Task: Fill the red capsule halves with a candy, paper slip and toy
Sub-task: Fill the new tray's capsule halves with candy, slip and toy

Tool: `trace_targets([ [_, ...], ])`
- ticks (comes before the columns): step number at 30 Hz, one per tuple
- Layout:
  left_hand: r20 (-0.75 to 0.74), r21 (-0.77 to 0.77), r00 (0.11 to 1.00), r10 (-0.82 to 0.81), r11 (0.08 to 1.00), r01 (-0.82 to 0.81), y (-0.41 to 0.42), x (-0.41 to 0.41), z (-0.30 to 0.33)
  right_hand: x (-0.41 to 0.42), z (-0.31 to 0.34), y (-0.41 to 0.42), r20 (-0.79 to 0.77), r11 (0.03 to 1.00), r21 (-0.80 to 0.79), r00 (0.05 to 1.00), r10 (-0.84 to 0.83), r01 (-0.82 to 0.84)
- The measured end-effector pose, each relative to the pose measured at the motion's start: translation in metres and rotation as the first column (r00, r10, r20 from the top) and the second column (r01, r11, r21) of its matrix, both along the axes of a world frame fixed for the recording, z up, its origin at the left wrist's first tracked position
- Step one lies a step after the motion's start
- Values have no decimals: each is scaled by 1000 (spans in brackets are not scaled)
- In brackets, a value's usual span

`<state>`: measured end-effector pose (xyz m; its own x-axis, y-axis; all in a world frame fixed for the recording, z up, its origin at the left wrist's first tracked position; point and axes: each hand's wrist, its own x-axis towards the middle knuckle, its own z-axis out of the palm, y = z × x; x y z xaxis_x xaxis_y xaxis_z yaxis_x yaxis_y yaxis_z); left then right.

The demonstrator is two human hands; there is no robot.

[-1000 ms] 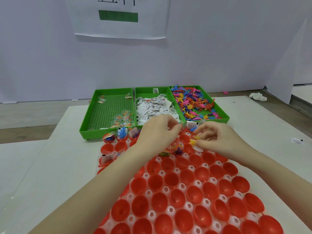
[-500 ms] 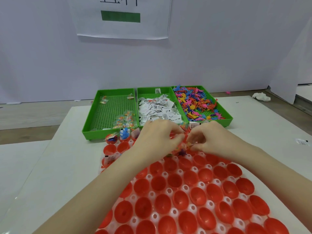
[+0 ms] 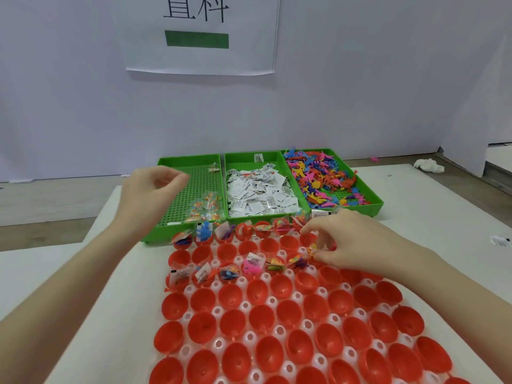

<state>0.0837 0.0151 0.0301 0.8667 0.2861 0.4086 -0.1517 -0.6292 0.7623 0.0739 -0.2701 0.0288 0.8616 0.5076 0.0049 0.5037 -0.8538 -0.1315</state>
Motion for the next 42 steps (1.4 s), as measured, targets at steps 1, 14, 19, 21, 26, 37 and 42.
trace_targets([
  [1,-40,10,999,32,999,-31,10,5,-4,-1,3,-1,-9,1000,5,1000,-7,7],
  [14,-593,532,796,119,800,277,31,45,-37,97,1,-36,-185,867,315,921,-342,385],
  [19,-489,455,871,56,868,200,27,44,-36,120,-20,-26,-288,935,150,919,-271,322],
  [21,-492,363,871,10,911,194,25,43,-36,125,-22,-20,-203,929,175,935,-290,327],
  [26,-393,204,919,18,977,68,26,40,-37,129,-24,-16,-176,894,266,930,-322,360],
  [37,-196,-565,979,56,809,-160,26,25,-31,127,-23,-17,-161,688,561,875,-456,462],
  [42,-248,-140,967,65,985,-103,24,25,-33,129,-9,11,-148,752,518,908,-391,408],
])
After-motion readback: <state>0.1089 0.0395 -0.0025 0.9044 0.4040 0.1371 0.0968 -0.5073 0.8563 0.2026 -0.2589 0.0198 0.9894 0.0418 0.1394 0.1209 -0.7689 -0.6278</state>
